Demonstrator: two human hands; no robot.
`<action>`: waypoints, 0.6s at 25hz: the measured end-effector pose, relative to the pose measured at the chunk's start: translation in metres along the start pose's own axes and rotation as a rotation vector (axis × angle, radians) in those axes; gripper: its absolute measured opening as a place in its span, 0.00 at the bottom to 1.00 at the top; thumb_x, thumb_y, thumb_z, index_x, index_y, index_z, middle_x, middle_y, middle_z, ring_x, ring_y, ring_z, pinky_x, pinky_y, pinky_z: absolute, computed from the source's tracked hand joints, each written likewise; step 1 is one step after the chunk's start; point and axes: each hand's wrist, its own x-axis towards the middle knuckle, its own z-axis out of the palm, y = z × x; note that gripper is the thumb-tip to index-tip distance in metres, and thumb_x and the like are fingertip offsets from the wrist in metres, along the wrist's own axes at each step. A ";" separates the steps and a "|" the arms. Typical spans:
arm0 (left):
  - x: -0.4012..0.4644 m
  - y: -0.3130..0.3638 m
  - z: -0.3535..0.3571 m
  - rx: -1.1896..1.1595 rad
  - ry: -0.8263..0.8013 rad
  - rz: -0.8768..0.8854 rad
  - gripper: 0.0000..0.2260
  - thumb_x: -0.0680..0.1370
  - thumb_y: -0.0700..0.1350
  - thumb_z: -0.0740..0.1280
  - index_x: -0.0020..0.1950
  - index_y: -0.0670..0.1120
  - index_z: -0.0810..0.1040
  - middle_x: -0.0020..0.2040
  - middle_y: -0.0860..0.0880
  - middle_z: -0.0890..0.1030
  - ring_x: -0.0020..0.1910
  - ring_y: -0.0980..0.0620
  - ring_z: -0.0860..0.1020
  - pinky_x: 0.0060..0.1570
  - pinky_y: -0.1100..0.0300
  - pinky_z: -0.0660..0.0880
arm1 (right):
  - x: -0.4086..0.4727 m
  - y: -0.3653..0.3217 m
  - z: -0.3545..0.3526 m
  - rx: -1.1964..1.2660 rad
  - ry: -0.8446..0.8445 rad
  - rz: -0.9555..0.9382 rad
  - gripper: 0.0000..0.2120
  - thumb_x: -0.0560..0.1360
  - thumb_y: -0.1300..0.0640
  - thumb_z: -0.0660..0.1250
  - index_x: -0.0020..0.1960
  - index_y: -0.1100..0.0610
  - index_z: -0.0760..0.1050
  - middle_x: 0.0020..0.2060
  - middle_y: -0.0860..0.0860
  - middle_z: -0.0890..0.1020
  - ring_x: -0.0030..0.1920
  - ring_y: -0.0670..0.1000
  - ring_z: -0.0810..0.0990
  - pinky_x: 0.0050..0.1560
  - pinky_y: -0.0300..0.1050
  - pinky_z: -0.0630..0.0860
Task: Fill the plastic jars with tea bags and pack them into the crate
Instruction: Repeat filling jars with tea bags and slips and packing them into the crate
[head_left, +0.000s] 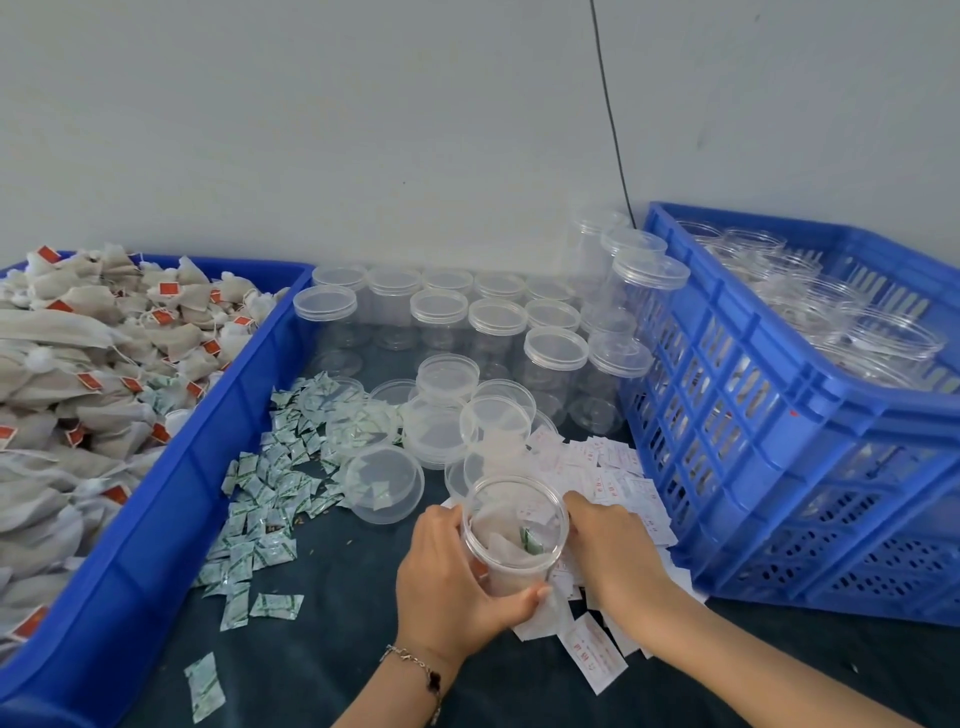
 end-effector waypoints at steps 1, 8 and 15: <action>0.000 0.000 0.000 0.000 0.006 0.005 0.37 0.57 0.71 0.65 0.46 0.38 0.77 0.40 0.47 0.76 0.37 0.50 0.78 0.26 0.64 0.70 | -0.001 0.001 -0.003 0.136 0.027 0.033 0.04 0.79 0.58 0.60 0.52 0.51 0.71 0.36 0.43 0.76 0.40 0.47 0.74 0.34 0.34 0.64; 0.001 0.000 0.001 -0.019 0.065 0.027 0.38 0.63 0.74 0.62 0.46 0.38 0.77 0.40 0.48 0.75 0.37 0.52 0.76 0.27 0.66 0.68 | -0.014 -0.008 -0.037 0.607 0.632 -0.271 0.05 0.73 0.59 0.68 0.47 0.54 0.82 0.54 0.39 0.78 0.61 0.38 0.74 0.60 0.30 0.70; 0.000 0.000 0.003 -0.052 0.086 0.031 0.41 0.66 0.77 0.57 0.47 0.38 0.76 0.40 0.49 0.74 0.37 0.51 0.76 0.29 0.65 0.69 | -0.023 -0.008 -0.024 0.348 0.600 -0.573 0.16 0.66 0.68 0.71 0.51 0.55 0.83 0.60 0.47 0.73 0.62 0.50 0.72 0.57 0.51 0.72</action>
